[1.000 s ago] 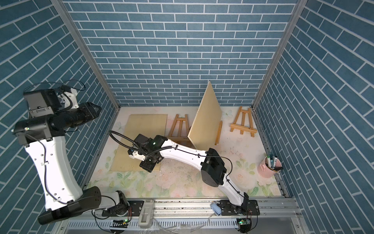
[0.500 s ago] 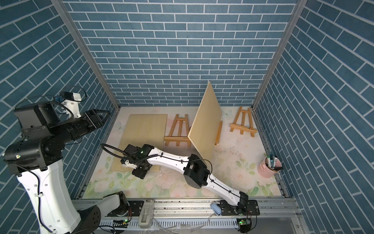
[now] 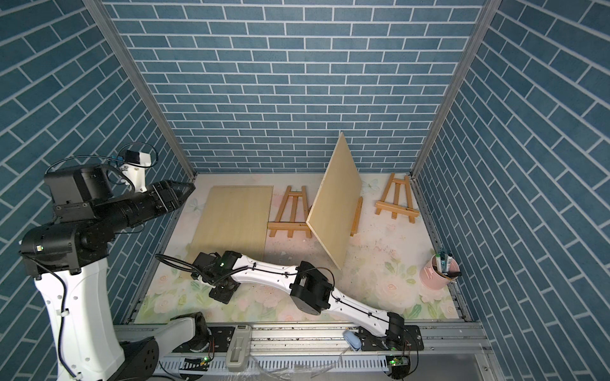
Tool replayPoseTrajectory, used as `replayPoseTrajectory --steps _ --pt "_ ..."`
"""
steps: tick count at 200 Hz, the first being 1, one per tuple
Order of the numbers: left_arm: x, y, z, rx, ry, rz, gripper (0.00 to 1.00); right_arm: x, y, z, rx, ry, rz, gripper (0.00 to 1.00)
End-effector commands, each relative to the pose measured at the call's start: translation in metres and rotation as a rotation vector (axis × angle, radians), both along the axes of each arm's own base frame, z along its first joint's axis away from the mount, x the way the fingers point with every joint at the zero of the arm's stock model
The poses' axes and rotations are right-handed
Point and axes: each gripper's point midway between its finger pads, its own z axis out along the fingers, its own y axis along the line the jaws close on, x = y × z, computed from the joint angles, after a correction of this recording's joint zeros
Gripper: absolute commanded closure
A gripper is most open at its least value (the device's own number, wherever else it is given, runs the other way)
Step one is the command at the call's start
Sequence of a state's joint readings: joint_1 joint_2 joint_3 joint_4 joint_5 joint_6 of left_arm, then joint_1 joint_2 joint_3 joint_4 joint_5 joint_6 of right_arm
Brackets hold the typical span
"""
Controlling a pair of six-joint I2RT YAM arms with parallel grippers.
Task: Disassemble the easel
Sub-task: Adjust the drawing board.
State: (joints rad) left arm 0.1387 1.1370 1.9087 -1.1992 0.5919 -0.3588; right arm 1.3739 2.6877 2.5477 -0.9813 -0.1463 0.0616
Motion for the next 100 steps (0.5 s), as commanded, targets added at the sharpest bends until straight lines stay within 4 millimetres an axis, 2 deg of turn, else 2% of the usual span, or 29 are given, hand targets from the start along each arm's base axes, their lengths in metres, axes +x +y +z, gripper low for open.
replayPoseTrajectory --steps 1,45,100 --pt "-0.003 -0.004 0.005 0.012 -0.018 -0.021 0.46 0.009 -0.001 -0.020 -0.032 -0.033 -0.048 1.00" --pt "0.000 -0.004 0.003 0.018 -0.013 -0.026 0.46 0.021 -0.009 -0.039 -0.085 -0.074 -0.080 1.00" --pt "0.004 -0.005 0.003 0.022 -0.008 -0.034 0.46 0.044 -0.011 -0.044 -0.083 -0.083 -0.129 1.00"
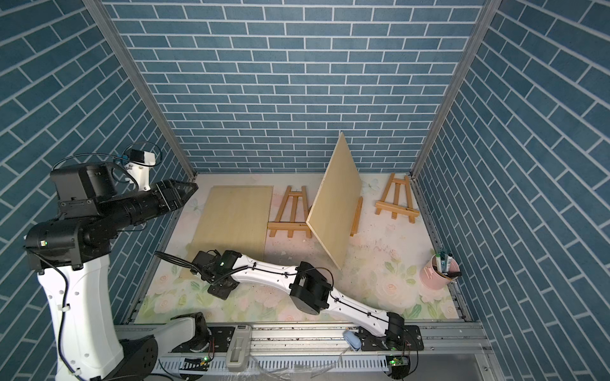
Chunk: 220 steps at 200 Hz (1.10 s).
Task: Disassemble the easel
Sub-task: Adjust the drawing board.
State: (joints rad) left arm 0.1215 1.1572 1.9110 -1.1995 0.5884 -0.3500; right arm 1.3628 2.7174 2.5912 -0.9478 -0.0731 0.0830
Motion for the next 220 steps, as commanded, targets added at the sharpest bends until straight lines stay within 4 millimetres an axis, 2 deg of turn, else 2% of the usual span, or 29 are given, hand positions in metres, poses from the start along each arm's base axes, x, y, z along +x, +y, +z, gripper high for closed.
replayPoseTrajectory --steps 1,95,194,220 --pt "-0.002 -0.002 0.007 0.015 -0.023 -0.016 0.46 0.022 -0.021 -0.043 -0.112 -0.011 -0.075 1.00" --pt "-0.001 0.000 0.005 0.027 -0.013 -0.009 0.46 0.050 -0.023 -0.046 -0.092 -0.007 -0.115 1.00" --pt "-0.001 0.001 0.005 0.039 -0.010 -0.005 0.46 0.063 -0.023 -0.046 -0.077 -0.001 -0.137 1.00" --pt "-0.001 0.002 0.005 0.043 -0.010 -0.002 0.46 0.056 -0.021 -0.044 -0.066 0.031 -0.112 1.00"
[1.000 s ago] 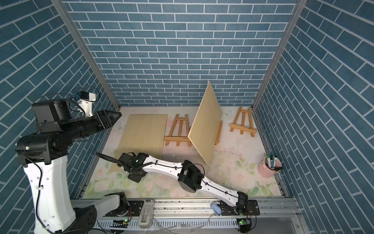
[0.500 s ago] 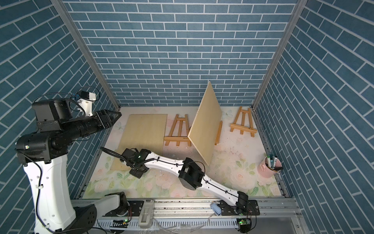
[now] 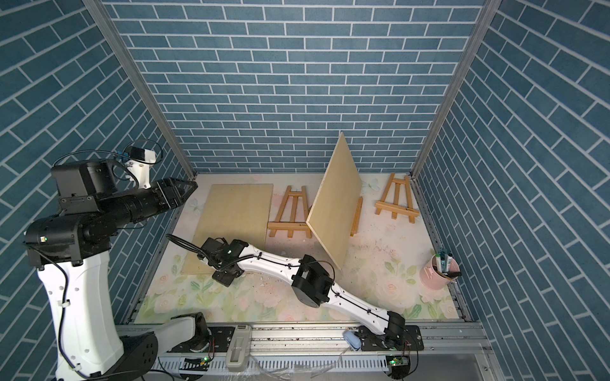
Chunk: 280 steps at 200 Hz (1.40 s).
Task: Disassemble the easel
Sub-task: Adjust the drawing board, then pick up the drawing board from the easel.
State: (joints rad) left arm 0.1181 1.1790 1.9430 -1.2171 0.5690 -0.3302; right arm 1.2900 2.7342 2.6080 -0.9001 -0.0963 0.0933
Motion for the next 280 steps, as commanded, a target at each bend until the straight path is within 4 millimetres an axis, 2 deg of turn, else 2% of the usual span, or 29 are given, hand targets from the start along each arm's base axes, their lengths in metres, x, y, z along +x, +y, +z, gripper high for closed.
replayPoseTrajectory --steps 1,24,43,67,91,117,120,121,125,148,159,180,199,215,226,239,241,242,251,268,280 --pt "-0.004 -0.001 0.003 0.018 -0.010 -0.007 0.46 0.013 -0.024 -0.045 -0.118 0.023 -0.036 1.00" --pt "-0.006 0.000 0.004 0.022 -0.014 -0.004 0.46 -0.012 -0.020 -0.037 -0.083 0.096 0.061 1.00" --pt "-0.007 0.001 0.005 0.029 -0.016 0.002 0.46 -0.028 -0.021 -0.028 -0.064 0.082 0.136 1.00" --pt "-0.011 0.003 0.006 0.042 -0.020 0.014 0.45 -0.042 -0.023 -0.006 -0.009 0.086 0.177 1.00" --pt "-0.014 0.006 0.006 0.053 -0.015 0.030 0.45 -0.050 -0.025 0.039 0.101 0.056 0.195 1.00" --pt "-0.017 0.009 0.004 0.066 0.000 0.047 0.45 -0.046 -0.033 0.098 0.217 -0.013 0.165 1.00" --pt "-0.018 0.009 0.004 0.069 0.001 0.049 0.45 -0.045 -0.035 0.098 0.215 -0.019 0.159 1.00" --pt "-0.017 0.009 0.004 0.069 0.003 0.048 0.45 -0.045 -0.036 0.106 0.229 -0.025 0.157 1.00" --pt "-0.018 0.010 0.003 0.073 0.006 0.052 0.44 -0.044 -0.040 0.119 0.248 -0.039 0.150 1.00" --pt "-0.021 0.014 0.005 0.095 0.016 0.071 0.42 -0.040 -0.064 0.159 0.307 -0.097 0.086 0.99" --pt "-0.022 0.016 0.006 0.102 0.020 0.084 0.42 -0.039 -0.079 0.186 0.357 -0.121 0.057 0.99" --pt "-0.020 0.013 0.004 0.097 0.045 0.070 0.42 -0.033 -0.116 0.251 0.466 -0.191 -0.033 0.97" --pt "-0.013 -0.001 -0.009 0.131 0.127 0.010 0.42 -0.023 -0.156 0.313 0.568 -0.260 -0.123 0.94" --pt "-0.004 -0.018 -0.020 0.214 0.162 -0.028 0.42 -0.003 -0.203 0.356 0.627 -0.314 -0.243 0.91" --pt "0.004 -0.035 -0.022 0.241 0.155 -0.057 0.41 0.017 -0.244 0.380 0.649 -0.353 -0.371 0.89" --pt "0.015 -0.058 -0.024 0.270 0.146 -0.094 0.41 0.042 -0.301 0.397 0.657 -0.394 -0.557 0.88" --pt "0.017 -0.062 -0.024 0.277 0.146 -0.100 0.41 0.047 -0.315 0.400 0.655 -0.404 -0.600 0.87" --pt "0.018 -0.064 -0.024 0.280 0.146 -0.103 0.41 0.047 -0.315 0.400 0.655 -0.404 -0.600 0.87" --pt "0.026 -0.081 -0.027 0.315 0.152 -0.130 0.40 0.059 -0.356 0.405 0.647 -0.441 -0.726 0.81" --pt "0.043 -0.115 -0.037 0.382 0.177 -0.191 0.37 0.071 -0.432 0.401 0.570 -0.510 -0.948 0.79" --pt "0.056 -0.139 -0.045 0.414 0.187 -0.222 0.37 0.073 -0.473 0.396 0.506 -0.546 -1.062 0.77"
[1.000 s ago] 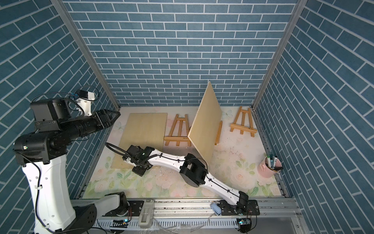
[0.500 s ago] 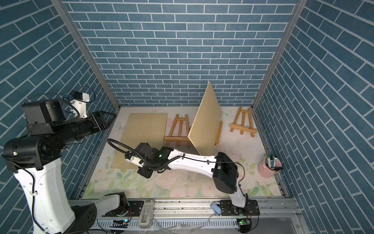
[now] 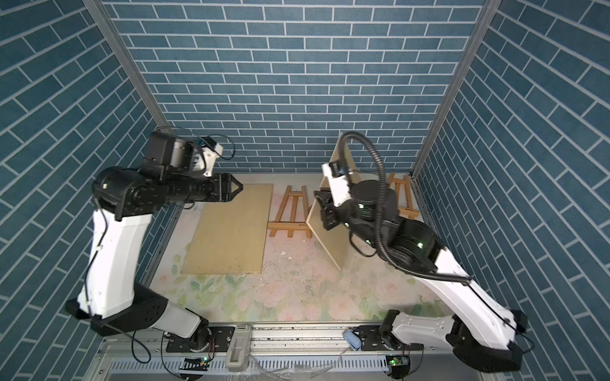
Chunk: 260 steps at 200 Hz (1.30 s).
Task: Disassemble the easel
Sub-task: Pick up the drawing board from the easel, then adjust the easel at the center of the board.
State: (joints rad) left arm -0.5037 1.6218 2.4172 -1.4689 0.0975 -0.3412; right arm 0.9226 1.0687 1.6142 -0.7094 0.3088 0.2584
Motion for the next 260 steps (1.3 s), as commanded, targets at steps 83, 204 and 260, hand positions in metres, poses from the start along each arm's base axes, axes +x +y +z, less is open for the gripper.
replayPoseTrajectory --steps 83,204,260 --pt "0.076 -0.146 -0.033 -0.034 -0.090 -0.171 0.25 0.064 -0.145 -0.169 -0.006 0.596 -0.452 0.69" --pt "0.092 -0.120 -0.030 -0.060 -0.080 -0.198 0.26 0.165 -0.138 -0.337 0.427 0.997 -0.328 0.63" --pt "0.095 -0.102 -0.037 -0.046 -0.051 -0.171 0.26 0.194 -0.134 -0.350 0.472 0.976 -0.307 0.65"
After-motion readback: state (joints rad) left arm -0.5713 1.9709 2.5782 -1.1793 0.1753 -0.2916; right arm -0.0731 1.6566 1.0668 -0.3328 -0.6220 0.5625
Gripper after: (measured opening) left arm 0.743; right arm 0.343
